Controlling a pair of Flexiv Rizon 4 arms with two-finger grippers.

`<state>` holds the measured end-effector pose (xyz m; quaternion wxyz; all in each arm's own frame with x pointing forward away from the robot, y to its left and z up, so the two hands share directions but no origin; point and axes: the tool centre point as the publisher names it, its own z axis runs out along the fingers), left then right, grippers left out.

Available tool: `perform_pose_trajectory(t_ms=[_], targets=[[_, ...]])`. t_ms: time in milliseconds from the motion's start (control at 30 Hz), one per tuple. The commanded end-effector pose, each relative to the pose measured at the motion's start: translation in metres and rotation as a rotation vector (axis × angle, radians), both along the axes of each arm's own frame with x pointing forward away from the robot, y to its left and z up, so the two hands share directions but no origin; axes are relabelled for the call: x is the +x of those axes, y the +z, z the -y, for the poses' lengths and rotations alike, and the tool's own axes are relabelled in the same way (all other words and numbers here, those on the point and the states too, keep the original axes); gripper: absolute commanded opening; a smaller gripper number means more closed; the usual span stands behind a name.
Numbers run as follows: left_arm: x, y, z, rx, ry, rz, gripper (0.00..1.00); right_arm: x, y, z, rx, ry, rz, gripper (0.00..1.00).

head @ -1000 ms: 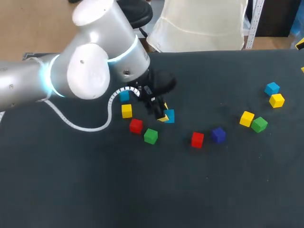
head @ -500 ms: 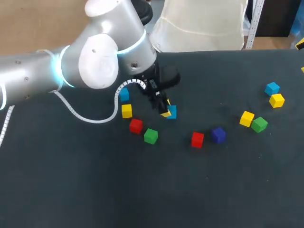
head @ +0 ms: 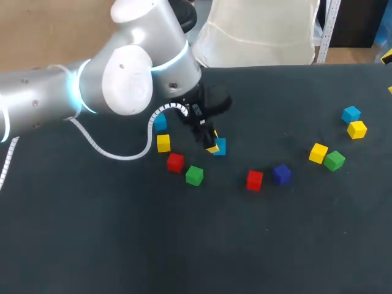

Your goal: Place the blue cubes, place green cubes on the blue cubes, place the yellow cubes on the green cubes, then place the red cubes on the yellow cubes, and place purple cube on the red cubes.

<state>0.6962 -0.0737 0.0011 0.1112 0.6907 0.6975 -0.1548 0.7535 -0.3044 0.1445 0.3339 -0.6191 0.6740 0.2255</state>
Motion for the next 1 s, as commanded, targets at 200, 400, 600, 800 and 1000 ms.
perform_pose_trajectory(t_ms=[200,400,600,800,1000], targets=[[0.0046,-0.0009,-0.0016,0.000,0.008,-0.005,0.00,-0.0006,-0.0002,-0.0003,-0.001,-0.001,0.002,1.00],[0.0075,-0.0012,-0.0022,0.001,0.010,-0.008,0.00,-0.0006,-0.0002,-0.0003,-0.001,-0.001,0.002,1.00],[0.0076,-0.0019,-0.0018,0.009,0.003,-0.013,0.00,-0.0006,-0.0002,-0.0003,-0.001,-0.001,0.002,1.00],[0.0077,-0.0027,-0.0013,0.010,-0.001,-0.021,0.00,-0.0006,-0.0002,-0.0003,-0.001,-0.001,0.002,1.00],[0.0090,-0.0039,-0.0004,0.010,-0.005,-0.029,0.12,-0.0006,-0.0002,-0.0003,-0.001,-0.001,0.002,1.00]])
